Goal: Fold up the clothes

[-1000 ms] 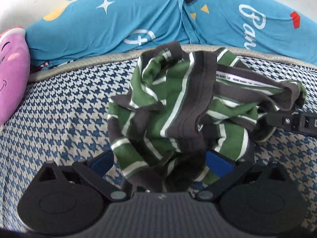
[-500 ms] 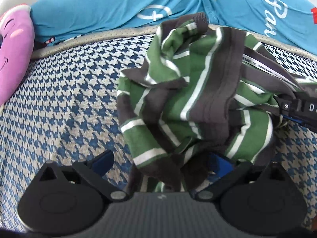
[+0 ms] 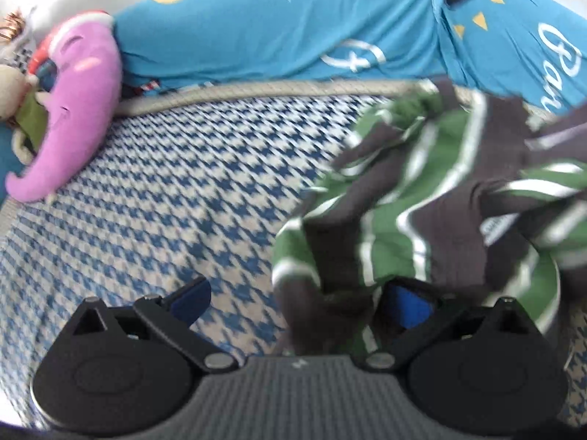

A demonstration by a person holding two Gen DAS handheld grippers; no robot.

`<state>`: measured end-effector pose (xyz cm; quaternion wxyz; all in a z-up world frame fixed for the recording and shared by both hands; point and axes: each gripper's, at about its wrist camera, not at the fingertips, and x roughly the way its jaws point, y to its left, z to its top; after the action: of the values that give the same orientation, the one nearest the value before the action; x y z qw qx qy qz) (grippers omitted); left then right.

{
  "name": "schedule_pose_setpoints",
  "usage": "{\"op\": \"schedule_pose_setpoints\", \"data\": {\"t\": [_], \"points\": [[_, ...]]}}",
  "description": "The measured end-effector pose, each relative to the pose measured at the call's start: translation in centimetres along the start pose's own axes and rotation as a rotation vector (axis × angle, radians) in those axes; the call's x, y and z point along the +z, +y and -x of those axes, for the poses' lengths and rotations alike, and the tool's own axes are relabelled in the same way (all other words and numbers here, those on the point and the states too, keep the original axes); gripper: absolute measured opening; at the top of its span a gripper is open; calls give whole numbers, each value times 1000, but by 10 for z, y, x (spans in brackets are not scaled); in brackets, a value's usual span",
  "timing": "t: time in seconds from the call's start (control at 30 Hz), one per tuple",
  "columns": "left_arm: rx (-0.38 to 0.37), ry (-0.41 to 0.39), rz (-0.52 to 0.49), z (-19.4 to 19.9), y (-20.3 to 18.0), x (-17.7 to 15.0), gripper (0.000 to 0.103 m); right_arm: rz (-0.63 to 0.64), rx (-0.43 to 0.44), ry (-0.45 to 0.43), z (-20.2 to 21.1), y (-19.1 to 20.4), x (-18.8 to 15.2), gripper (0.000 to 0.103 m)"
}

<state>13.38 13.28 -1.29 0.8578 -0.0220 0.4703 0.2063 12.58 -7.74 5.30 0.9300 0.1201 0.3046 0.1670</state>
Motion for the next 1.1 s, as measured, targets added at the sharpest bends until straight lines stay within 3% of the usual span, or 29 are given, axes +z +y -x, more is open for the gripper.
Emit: {"op": "schedule_pose_setpoints", "data": {"t": [0.3, 0.43, 0.63, 0.87, 1.07, 1.1], "points": [[83, -72, 54, 12, 27, 8, 103, 80, -100, 22, 35, -6, -13, 9], [30, -57, 87, 12, 37, 9, 103, 84, -111, 3, 41, -11, -14, 10], [-57, -18, 100, 13, 28, 2, 103, 142, 10, 66, 30, 4, -29, 10], [-95, -21, 85, 16, 19, -1, 103, 240, 136, 187, 2, 42, -65, 12], [-133, -6, 47, 15, 9, -2, 103, 294, 190, 236, -12, 64, -90, 26], [-134, -3, 46, 14, 9, -2, 103, 303, 197, 242, -14, 67, -93, 33]]}}
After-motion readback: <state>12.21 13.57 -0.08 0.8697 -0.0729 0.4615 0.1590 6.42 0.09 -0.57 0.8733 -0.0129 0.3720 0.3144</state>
